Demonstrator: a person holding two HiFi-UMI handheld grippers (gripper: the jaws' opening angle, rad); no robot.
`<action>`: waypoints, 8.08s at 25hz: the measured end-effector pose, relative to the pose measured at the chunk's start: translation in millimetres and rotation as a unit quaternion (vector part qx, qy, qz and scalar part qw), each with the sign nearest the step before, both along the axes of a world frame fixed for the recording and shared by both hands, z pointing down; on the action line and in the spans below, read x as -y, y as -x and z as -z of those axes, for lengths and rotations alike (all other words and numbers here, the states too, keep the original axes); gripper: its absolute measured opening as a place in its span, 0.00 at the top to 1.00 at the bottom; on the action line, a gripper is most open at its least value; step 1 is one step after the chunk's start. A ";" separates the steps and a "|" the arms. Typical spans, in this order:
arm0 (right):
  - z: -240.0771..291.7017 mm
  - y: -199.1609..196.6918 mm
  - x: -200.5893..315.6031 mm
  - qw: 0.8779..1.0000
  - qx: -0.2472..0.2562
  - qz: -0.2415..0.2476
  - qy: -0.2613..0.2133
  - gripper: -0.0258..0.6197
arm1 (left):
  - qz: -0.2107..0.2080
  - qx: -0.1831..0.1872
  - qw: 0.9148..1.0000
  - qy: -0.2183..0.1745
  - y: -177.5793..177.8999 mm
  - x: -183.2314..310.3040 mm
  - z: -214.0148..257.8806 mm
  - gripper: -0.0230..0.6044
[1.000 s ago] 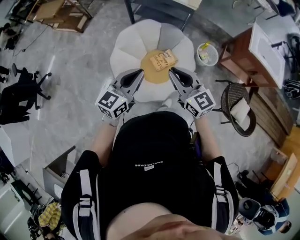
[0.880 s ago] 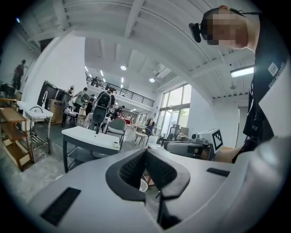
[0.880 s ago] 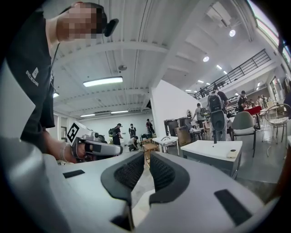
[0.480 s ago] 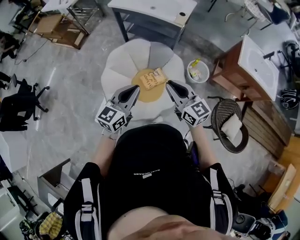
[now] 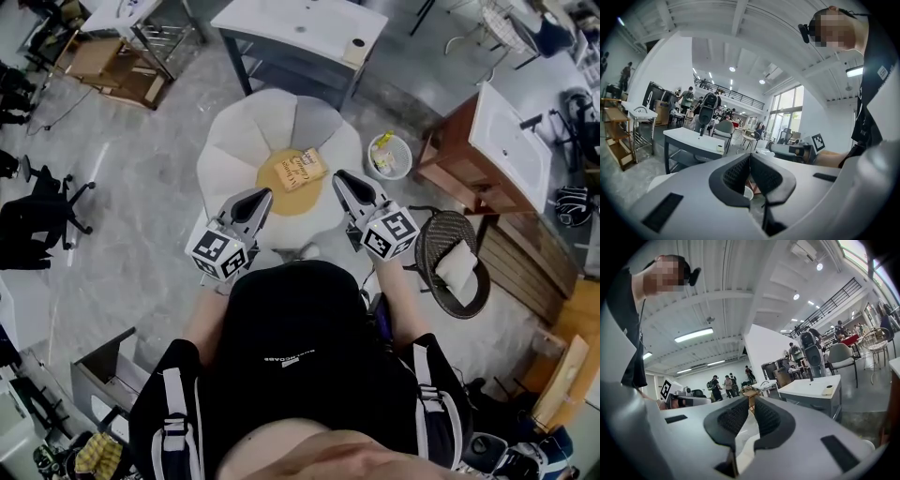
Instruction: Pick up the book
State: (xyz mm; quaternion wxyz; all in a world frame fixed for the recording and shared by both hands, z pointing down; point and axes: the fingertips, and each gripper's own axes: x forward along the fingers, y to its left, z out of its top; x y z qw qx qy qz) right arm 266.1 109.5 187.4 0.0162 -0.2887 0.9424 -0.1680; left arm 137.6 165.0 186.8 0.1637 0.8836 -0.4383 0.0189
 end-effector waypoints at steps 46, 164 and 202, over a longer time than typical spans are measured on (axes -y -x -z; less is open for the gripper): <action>-126.8 117.7 125.1 0.950 0.061 -0.193 0.237 0.87 | -0.085 0.011 0.994 0.069 196.6 106.4 -64.9 0.94; -842.5 34.5 287.3 0.829 0.168 -0.232 0.480 0.69 | -0.010 -0.003 0.951 0.308 57.7 163.0 -600.6 0.94; -736.3 246.7 269.9 0.951 -0.095 -0.126 0.264 0.70 | -0.006 -0.034 0.955 0.294 215.3 111.5 -565.3 0.94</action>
